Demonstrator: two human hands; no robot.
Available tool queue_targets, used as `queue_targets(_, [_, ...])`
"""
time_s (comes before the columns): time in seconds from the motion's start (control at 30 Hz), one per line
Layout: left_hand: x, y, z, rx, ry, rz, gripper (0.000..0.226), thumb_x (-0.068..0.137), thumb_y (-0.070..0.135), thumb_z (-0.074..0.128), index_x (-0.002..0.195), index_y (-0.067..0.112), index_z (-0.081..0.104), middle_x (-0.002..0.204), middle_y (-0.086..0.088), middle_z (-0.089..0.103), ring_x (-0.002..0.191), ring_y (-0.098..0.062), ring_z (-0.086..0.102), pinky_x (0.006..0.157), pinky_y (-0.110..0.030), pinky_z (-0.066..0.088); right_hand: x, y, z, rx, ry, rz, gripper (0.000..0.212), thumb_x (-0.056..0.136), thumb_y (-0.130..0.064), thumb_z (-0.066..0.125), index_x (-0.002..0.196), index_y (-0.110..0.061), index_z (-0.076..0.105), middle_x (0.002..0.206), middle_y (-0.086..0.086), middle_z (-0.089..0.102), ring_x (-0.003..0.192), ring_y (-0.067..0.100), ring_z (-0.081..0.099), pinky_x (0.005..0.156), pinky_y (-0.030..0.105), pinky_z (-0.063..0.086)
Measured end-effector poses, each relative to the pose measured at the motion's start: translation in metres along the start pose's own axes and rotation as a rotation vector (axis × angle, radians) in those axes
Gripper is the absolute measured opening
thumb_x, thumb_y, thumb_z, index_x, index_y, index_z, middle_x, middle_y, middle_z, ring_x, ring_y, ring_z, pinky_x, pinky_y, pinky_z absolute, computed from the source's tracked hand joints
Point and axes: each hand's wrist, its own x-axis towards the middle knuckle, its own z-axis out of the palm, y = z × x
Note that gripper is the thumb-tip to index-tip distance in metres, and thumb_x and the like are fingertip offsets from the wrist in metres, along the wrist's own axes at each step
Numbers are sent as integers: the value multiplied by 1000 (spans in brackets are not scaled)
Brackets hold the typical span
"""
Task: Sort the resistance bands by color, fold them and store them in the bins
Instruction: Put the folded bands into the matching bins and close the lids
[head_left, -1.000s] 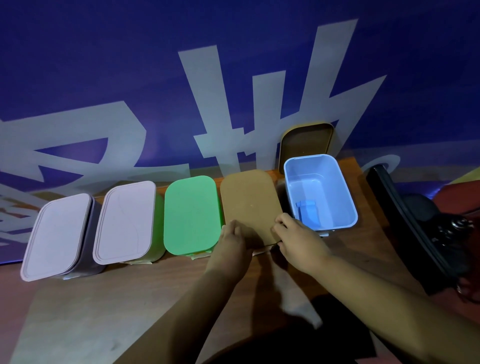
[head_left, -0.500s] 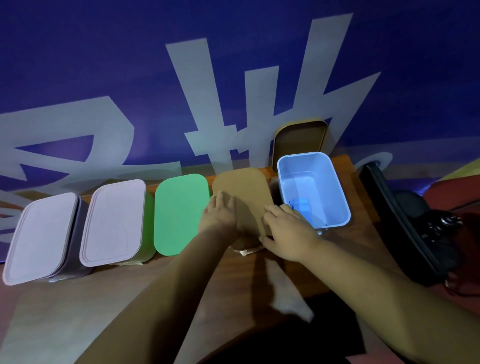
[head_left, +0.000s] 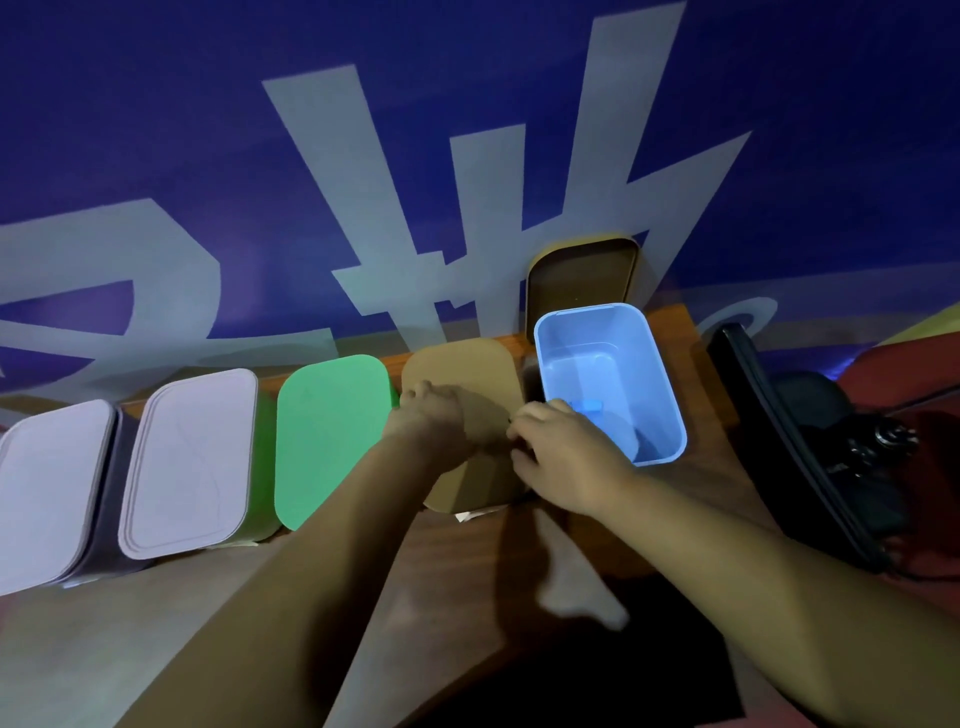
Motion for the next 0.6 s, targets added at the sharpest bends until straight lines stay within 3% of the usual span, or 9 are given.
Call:
queue_targets(0.07, [9, 17, -16, -39, 44, -18, 64, 99, 46, 65, 151, 12, 48, 156, -19, 47, 138, -39, 51, 113, -52, 48, 7, 16, -14, 45, 55, 43, 20, 103, -32, 58, 117, -24, 70, 122, -6, 64, 116, 20, 55, 98, 35, 52])
queue_targets(0.17, [20, 41, -48, -88, 185, 70, 36, 97, 40, 59, 128, 20, 60, 132, -10, 63, 110, -29, 64, 95, -46, 59, 19, 45, -38, 64, 100, 128, 16, 102, -27, 60, 112, -23, 73, 121, -3, 66, 117, 23, 55, 96, 37, 49])
queue_targets(0.27, [36, 69, -79, -272, 237, 172, 41, 98, 26, 63, 137, 16, 57, 136, -9, 55, 116, -31, 61, 98, -45, 55, 30, 76, -63, 43, 123, 182, 19, 102, -25, 61, 115, -19, 74, 121, 2, 65, 117, 27, 58, 97, 43, 52])
queue_targets(0.37, [59, 96, -101, -346, 385, 188, 39, 99, 19, 63, 137, 14, 53, 136, -9, 52, 110, -30, 62, 90, -42, 55, 43, 104, -90, 58, 196, 212, 19, 102, -23, 61, 116, -15, 72, 121, 4, 62, 109, 28, 62, 90, 45, 56])
queue_targets(0.43, [75, 111, -109, -372, 415, 194, 43, 99, 15, 61, 141, 14, 49, 141, -11, 49, 111, -31, 62, 93, -43, 56, 53, 119, -107, 82, 241, 257, 19, 101, -24, 61, 117, -17, 69, 123, 3, 60, 103, 27, 63, 85, 43, 56])
queue_targets(0.6, [95, 135, -113, -394, 463, 89, 41, 101, 9, 59, 140, 11, 47, 150, -13, 40, 104, -34, 65, 93, -47, 59, 79, 148, -137, 163, 345, 358, 44, 102, -25, 62, 145, -20, 56, 137, 6, 58, 111, 27, 64, 91, 43, 58])
